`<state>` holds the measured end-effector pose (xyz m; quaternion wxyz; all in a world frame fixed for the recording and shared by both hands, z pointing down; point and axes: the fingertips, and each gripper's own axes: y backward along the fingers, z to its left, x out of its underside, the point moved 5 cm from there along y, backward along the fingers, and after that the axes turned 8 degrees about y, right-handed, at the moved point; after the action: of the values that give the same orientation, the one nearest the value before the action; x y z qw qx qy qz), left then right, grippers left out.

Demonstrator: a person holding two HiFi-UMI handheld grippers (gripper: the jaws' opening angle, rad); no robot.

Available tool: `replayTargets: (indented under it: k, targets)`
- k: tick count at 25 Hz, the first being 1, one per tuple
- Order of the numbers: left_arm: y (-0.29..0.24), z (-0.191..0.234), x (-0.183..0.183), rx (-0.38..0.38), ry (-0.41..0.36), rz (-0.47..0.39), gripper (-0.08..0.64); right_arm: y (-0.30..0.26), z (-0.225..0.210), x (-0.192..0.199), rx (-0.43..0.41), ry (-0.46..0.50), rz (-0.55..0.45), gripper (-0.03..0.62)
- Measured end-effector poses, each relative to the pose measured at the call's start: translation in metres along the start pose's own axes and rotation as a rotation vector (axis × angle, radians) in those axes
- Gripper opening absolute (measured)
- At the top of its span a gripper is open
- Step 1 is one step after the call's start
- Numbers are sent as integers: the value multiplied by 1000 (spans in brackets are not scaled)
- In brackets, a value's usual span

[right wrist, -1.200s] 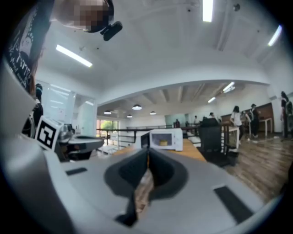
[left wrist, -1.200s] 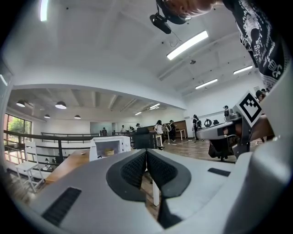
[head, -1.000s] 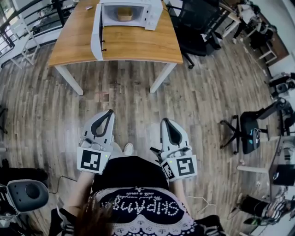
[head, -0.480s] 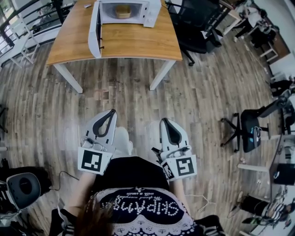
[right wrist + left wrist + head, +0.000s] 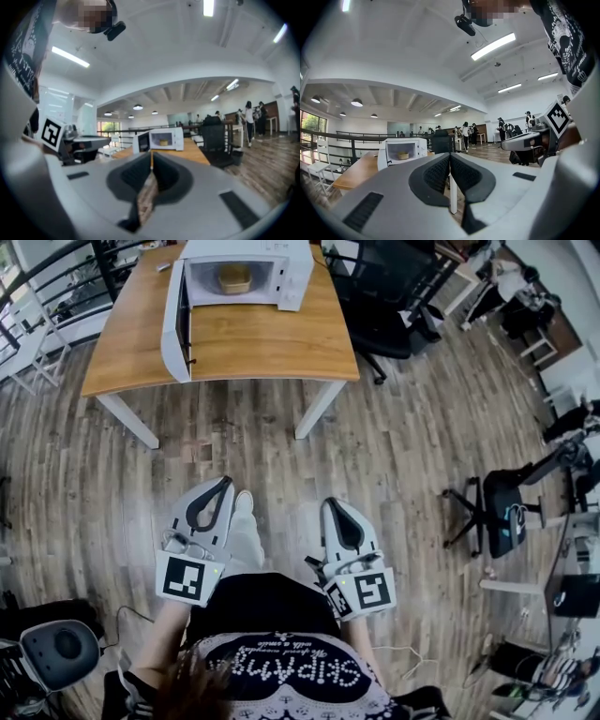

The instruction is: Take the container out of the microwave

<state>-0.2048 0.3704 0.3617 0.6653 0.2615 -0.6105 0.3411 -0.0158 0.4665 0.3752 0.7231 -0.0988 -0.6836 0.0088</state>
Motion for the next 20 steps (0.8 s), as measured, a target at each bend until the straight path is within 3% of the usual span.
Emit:
replayTargets:
  k: [20]
  targets:
    - [-150,123,-34,-19,15,-17,32,-166,-66,-35,40,-31,15,37]
